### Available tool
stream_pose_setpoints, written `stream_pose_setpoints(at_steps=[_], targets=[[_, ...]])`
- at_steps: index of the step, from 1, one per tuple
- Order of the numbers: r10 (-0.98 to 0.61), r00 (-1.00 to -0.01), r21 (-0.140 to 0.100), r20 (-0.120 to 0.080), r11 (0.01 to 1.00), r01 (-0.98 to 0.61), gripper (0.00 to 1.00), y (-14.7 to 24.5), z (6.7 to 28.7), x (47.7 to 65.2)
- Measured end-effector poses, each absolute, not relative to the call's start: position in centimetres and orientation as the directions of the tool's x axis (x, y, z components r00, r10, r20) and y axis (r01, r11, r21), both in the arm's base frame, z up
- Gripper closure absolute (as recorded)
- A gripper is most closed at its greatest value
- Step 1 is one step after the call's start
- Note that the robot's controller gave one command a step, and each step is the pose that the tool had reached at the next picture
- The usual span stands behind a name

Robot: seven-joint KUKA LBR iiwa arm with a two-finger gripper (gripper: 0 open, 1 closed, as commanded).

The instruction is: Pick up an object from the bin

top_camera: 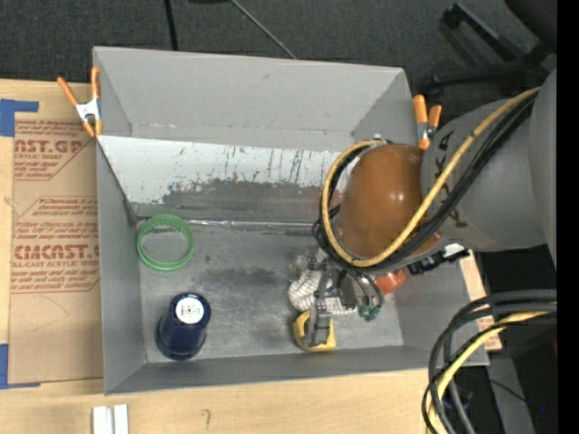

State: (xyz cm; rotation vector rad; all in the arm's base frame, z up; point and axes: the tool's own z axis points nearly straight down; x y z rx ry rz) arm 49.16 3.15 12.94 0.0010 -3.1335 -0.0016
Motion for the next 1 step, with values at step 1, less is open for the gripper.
stream_pose_setpoints(at_steps=[1], targets=[[0.000,-1.000,0.001,0.000,1.000,0.000,0.00,3.13,13.36,49.35]])
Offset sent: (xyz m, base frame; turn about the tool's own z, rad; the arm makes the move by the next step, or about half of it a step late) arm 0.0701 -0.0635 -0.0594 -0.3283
